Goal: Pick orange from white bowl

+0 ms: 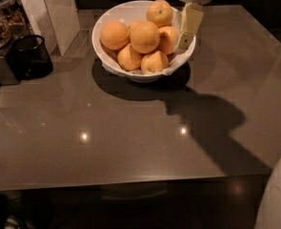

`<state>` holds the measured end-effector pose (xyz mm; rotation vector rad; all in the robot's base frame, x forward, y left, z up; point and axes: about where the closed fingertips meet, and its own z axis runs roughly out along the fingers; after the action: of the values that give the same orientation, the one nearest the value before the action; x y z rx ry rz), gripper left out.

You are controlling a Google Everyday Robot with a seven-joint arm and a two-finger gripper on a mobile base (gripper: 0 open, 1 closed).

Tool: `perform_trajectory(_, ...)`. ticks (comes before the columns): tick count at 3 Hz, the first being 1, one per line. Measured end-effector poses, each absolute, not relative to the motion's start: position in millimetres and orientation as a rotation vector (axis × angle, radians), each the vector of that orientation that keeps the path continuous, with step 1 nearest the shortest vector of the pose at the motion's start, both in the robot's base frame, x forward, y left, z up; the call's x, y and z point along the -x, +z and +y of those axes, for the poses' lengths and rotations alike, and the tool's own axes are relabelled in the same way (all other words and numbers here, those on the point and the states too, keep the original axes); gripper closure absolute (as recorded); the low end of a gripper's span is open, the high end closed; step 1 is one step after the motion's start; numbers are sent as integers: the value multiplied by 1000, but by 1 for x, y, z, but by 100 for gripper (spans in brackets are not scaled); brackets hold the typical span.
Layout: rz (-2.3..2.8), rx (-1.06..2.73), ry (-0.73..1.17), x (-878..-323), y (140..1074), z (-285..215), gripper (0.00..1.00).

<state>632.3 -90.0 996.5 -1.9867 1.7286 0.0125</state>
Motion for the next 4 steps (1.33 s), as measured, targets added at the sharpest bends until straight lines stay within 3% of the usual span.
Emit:
perform_trajectory(2,1613,2034,124,-665,968,-48,0)
perform_trajectory(4,1620,2012,169,-669,960,-44,0)
